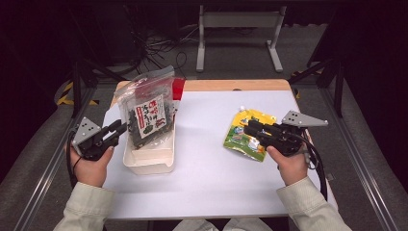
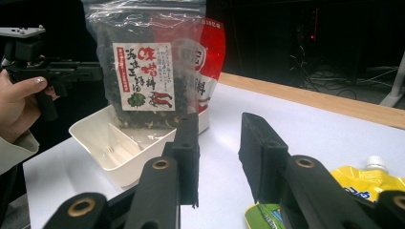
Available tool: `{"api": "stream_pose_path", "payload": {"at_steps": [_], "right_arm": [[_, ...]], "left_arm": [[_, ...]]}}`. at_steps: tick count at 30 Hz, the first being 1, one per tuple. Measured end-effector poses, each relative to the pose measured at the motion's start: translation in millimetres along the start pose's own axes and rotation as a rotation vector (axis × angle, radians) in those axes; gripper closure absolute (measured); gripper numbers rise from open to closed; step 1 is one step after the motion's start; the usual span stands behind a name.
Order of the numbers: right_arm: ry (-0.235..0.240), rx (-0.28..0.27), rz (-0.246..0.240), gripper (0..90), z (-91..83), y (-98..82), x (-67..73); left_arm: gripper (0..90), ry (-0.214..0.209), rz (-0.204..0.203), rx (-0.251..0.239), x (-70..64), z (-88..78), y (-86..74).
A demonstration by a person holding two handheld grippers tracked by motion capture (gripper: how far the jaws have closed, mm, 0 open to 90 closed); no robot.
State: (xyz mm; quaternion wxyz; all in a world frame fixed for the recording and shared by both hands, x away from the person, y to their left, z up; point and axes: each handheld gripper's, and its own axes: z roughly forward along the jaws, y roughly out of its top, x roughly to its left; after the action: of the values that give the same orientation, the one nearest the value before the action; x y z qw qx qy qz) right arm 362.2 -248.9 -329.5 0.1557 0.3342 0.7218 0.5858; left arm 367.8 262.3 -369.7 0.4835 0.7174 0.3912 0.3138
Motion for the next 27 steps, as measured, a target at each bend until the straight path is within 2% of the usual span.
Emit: {"api": "stream_pose_path", "payload": {"at_steps": [5, 6, 10, 16, 18, 19, 26, 27], "right_arm": [[0.003, 0.005, 0.001, 68.0, 2.5, -0.9, 0.4], [0.004, 0.005, 0.001, 68.0, 2.5, -0.9, 0.5], [0.004, 0.002, 0.002, 68.0, 1.6, -0.8, -0.4], [-0.007, 0.003, 0.003, 67.7, -2.1, -1.6, -2.9], [-0.012, 0.004, 0.001, 67.5, -3.3, -1.6, -4.4], [-0.017, 0.006, 0.002, 67.4, -4.1, -1.6, -5.0], [-0.04, 0.024, -0.006, 66.1, -7.4, -2.0, -9.2], [-0.044, 0.03, -0.008, 65.7, -7.5, -2.2, -10.2]], "left_arm": [[90.0, -0.057, 0.019, 0.025, -2.4, 6.7, -1.9], [90.0, -0.054, 0.028, 0.023, -3.7, 5.2, -0.9], [90.0, -0.044, 0.01, 0.005, -2.7, -3.3, 0.4], [86.7, -0.074, 0.002, 0.029, -6.6, -22.4, -0.3], [83.7, -0.1, -0.001, 0.03, -9.9, -28.6, 0.4], [82.4, -0.127, -0.008, 0.033, -12.3, -31.7, 0.8], [73.9, -0.246, -0.009, 0.064, -24.2, -43.4, -0.1], [73.2, -0.246, -0.009, 0.064, -24.2, -43.4, -0.1]]}}
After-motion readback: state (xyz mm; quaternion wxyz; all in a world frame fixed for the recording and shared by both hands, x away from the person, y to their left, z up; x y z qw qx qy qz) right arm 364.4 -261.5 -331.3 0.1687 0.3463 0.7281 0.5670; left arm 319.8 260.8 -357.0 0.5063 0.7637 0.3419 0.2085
